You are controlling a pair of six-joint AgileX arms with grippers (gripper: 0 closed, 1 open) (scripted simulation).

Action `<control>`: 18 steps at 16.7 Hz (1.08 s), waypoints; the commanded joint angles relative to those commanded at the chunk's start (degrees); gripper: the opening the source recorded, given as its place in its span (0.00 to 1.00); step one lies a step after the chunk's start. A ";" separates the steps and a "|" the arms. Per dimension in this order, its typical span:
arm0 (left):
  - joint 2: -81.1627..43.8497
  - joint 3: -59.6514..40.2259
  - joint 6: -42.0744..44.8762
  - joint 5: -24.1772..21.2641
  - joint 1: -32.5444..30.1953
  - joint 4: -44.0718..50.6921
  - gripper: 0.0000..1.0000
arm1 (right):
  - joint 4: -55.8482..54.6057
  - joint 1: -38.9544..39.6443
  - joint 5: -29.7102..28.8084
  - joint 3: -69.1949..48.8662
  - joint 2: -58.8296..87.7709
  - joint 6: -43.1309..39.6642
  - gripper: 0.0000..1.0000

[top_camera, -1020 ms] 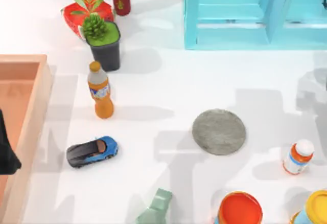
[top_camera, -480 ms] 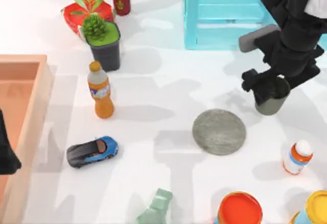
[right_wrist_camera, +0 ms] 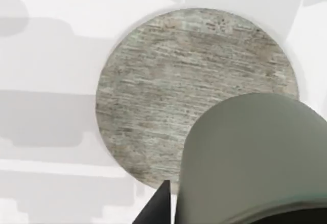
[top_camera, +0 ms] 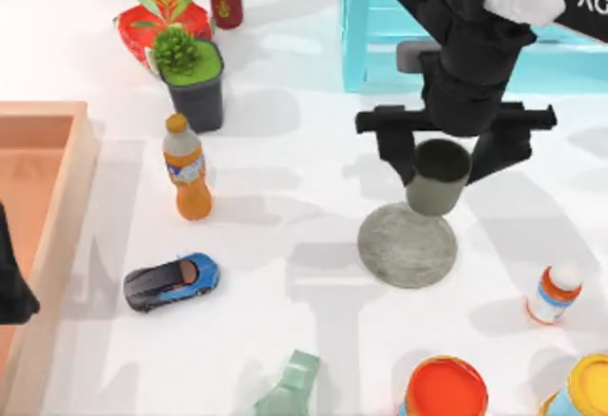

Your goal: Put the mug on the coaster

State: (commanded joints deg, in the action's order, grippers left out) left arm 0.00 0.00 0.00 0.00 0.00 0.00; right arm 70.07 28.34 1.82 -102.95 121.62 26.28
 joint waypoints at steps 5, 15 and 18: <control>0.00 0.00 0.00 0.00 0.00 0.00 1.00 | 1.55 1.24 0.10 -1.25 -0.01 4.38 0.00; 0.00 0.00 0.00 0.00 0.00 0.00 1.00 | -7.95 1.37 0.15 5.96 1.70 4.62 0.00; 0.00 0.00 0.00 0.00 0.00 0.00 1.00 | -11.56 1.61 0.07 8.96 2.82 4.79 0.00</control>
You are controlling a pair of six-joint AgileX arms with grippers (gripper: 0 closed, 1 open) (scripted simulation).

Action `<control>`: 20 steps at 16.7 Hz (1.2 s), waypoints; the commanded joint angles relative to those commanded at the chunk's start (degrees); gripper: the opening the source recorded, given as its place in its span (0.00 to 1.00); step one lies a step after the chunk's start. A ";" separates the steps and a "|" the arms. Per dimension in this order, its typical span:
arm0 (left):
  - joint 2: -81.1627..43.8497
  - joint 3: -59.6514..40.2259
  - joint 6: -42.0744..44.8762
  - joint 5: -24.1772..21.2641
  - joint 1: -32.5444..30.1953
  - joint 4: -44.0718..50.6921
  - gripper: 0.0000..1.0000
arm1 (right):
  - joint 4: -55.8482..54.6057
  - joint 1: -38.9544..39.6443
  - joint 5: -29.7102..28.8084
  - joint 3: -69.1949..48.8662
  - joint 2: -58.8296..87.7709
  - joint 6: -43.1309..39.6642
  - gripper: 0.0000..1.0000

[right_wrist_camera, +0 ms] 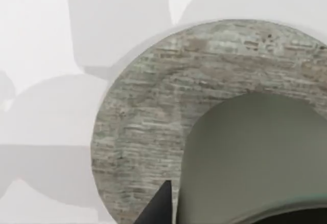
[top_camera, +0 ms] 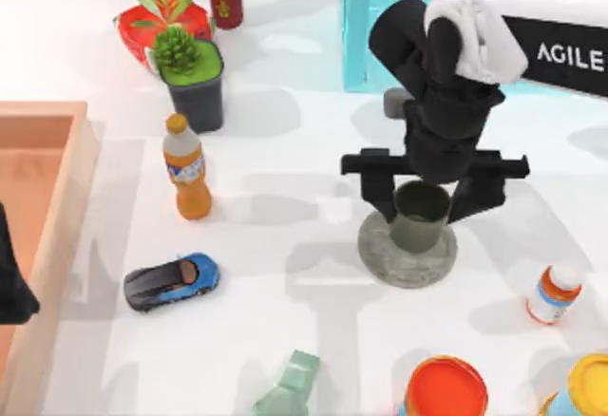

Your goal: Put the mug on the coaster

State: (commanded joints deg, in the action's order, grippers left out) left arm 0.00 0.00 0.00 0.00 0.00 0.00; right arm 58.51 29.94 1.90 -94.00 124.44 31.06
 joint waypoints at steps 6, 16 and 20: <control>0.00 0.00 0.00 0.00 0.00 0.00 1.00 | -0.21 0.02 0.00 0.18 0.08 0.02 0.15; 0.00 0.00 0.00 0.00 0.00 0.00 1.00 | -0.21 0.02 0.00 0.18 0.08 0.02 0.90; 0.00 0.00 0.00 0.00 0.00 0.00 1.00 | -0.21 0.02 0.00 0.18 0.08 0.02 1.00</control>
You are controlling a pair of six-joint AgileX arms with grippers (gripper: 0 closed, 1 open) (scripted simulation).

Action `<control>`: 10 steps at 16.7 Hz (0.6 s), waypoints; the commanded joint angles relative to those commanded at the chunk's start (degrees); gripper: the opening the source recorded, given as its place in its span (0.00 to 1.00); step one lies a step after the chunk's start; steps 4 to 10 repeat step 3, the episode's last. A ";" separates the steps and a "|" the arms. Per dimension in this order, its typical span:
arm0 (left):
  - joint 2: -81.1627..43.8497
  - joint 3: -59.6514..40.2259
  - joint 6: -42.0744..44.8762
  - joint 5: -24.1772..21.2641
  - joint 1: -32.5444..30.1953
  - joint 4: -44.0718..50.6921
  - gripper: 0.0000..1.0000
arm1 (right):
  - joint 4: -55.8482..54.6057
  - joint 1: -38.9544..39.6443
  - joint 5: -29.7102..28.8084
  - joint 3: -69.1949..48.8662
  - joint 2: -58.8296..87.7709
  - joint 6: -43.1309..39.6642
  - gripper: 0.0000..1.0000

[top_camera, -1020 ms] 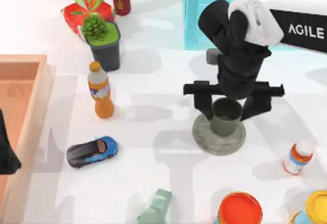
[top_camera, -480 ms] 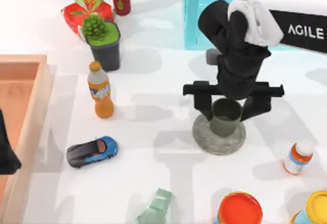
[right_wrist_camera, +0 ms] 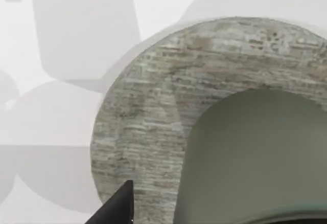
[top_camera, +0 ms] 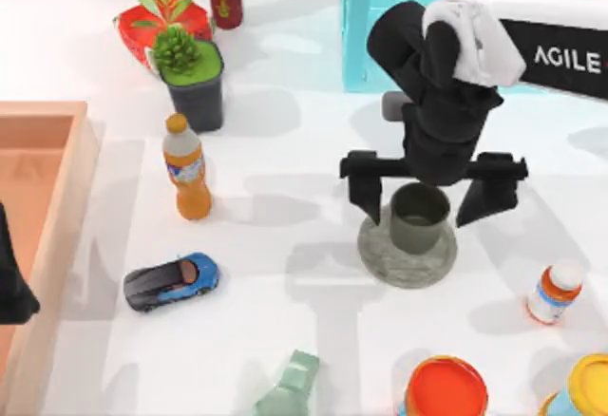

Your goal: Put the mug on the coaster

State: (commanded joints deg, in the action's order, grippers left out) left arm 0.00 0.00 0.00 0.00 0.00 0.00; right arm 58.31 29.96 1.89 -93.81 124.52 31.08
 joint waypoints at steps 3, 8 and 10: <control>0.00 0.00 0.00 0.00 0.00 0.00 1.00 | 0.00 0.00 0.00 0.00 0.00 0.00 1.00; 0.00 0.00 0.00 0.00 0.00 0.00 1.00 | 0.00 0.00 0.00 0.00 0.00 0.00 1.00; 0.00 0.00 0.00 0.00 0.00 0.00 1.00 | 0.00 0.00 0.00 0.00 0.00 0.00 1.00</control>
